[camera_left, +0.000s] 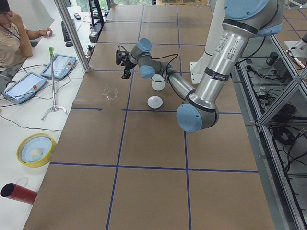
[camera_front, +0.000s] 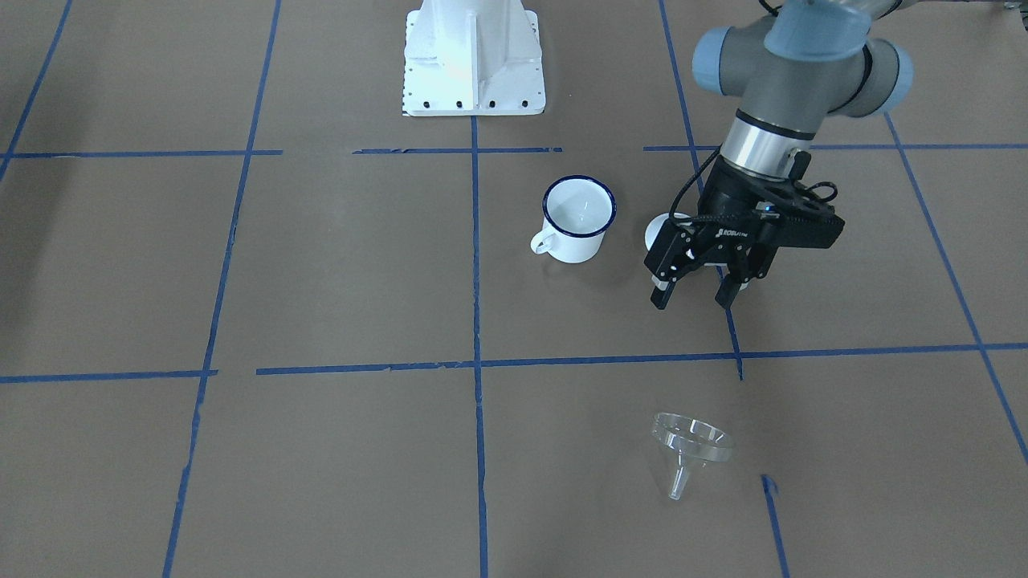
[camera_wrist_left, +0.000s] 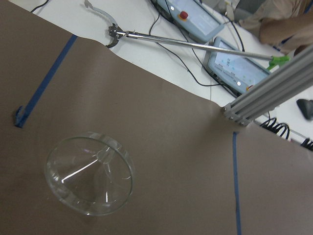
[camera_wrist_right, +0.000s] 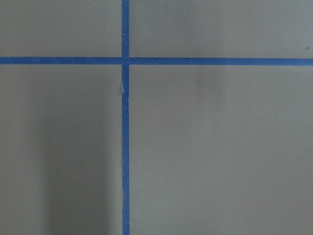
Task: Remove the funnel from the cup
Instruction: 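Open the left gripper to release the funnel and withdraw, then move the left gripper to the white lid and grasp its knob, then lift the white lid with the left gripper and carry it over the mug, then lower the white lid onto the mug rim with the left gripper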
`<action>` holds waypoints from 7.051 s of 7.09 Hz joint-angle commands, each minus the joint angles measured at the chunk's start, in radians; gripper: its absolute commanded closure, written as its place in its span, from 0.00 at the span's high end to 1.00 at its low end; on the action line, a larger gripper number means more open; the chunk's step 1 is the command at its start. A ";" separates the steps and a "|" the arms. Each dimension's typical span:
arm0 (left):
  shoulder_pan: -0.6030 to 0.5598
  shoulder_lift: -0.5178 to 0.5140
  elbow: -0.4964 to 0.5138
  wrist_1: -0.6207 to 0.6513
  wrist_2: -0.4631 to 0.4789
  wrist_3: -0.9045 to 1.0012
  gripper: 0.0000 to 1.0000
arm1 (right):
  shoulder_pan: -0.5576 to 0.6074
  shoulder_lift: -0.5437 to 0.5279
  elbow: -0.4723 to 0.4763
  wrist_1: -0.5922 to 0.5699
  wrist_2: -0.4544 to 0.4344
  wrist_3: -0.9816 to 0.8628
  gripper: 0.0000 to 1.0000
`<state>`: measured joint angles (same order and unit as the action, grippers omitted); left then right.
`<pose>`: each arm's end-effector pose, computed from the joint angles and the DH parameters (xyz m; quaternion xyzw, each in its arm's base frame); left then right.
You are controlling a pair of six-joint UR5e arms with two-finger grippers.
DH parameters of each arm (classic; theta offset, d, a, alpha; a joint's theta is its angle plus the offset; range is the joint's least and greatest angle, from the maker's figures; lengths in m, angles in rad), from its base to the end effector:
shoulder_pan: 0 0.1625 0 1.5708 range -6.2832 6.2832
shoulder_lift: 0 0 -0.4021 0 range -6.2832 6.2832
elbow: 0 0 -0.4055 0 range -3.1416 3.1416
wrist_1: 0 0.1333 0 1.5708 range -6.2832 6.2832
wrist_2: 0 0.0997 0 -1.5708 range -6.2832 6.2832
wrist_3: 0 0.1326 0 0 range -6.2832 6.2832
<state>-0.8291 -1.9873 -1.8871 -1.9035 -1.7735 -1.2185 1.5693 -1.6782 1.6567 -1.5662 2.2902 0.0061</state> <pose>0.3443 -0.5336 0.2346 0.2090 0.4682 -0.1524 0.8449 0.0452 -0.4604 0.6724 -0.0093 -0.3519 0.0051 0.9360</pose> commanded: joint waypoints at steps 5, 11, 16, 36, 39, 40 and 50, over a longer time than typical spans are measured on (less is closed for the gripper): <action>0.103 0.265 -0.183 0.162 -0.096 0.303 1.00 | 0.000 0.000 -0.002 0.000 0.000 0.000 1.00; 0.183 0.223 0.017 0.047 -0.110 0.306 0.97 | 0.000 0.000 0.000 0.000 0.000 0.000 1.00; 0.206 0.219 0.020 0.050 -0.182 0.303 0.79 | 0.000 0.000 0.000 0.000 0.000 0.000 1.00; 0.169 -0.215 -0.177 0.731 -0.250 0.095 0.00 | 0.000 0.000 0.000 0.000 0.000 0.000 1.00; 0.203 -0.206 -0.049 0.574 -0.232 0.053 0.00 | 0.000 0.000 0.000 0.000 0.000 0.000 1.00; 0.214 -0.200 -0.047 0.572 -0.219 0.053 0.00 | 0.000 0.000 0.000 0.000 0.000 0.000 1.00; 0.249 -0.174 -0.049 0.557 -0.218 0.042 0.00 | 0.000 0.000 0.000 0.000 0.000 0.000 1.00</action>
<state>-0.5800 -2.1618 -1.9384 -1.3459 -1.9911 -1.1766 1.5693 -1.6782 1.6567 -1.5662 2.2902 0.0061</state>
